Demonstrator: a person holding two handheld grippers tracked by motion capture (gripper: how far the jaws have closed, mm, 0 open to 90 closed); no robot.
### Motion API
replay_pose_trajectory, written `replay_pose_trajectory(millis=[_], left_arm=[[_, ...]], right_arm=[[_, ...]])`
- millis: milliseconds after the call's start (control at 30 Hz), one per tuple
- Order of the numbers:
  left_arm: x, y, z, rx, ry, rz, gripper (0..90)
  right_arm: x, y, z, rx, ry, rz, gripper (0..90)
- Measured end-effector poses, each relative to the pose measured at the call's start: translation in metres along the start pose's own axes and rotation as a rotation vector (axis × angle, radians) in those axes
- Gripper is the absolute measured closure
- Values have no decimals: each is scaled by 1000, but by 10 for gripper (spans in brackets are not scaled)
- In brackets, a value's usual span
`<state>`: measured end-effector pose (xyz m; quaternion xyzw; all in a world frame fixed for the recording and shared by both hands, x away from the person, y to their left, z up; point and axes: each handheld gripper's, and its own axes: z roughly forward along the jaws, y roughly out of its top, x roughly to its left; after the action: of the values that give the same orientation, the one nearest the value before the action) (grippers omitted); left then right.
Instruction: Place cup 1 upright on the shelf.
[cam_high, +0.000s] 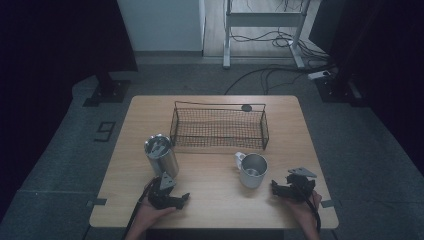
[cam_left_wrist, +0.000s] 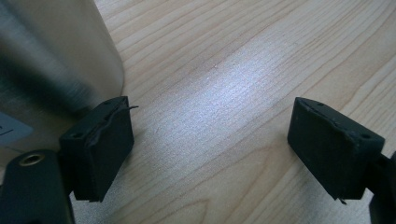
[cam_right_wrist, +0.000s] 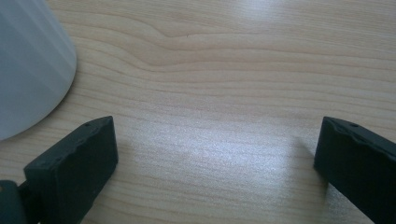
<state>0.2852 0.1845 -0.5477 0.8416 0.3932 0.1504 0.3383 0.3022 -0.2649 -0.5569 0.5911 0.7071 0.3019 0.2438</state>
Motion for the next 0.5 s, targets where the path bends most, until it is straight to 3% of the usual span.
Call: replay_pose_trajectory(millis=[267, 367, 500], left_arm=[[1, -1, -1, -7, 6, -12, 150], [0, 0, -3, -19, 21, -5, 166], [-6, 4, -9, -49, 5, 14, 166]], right_arm=[[0, 0, 0, 0, 4, -3, 0], [0, 0, 0, -1, 4, -3, 0], [0, 0, 0, -1, 3, -3, 0]])
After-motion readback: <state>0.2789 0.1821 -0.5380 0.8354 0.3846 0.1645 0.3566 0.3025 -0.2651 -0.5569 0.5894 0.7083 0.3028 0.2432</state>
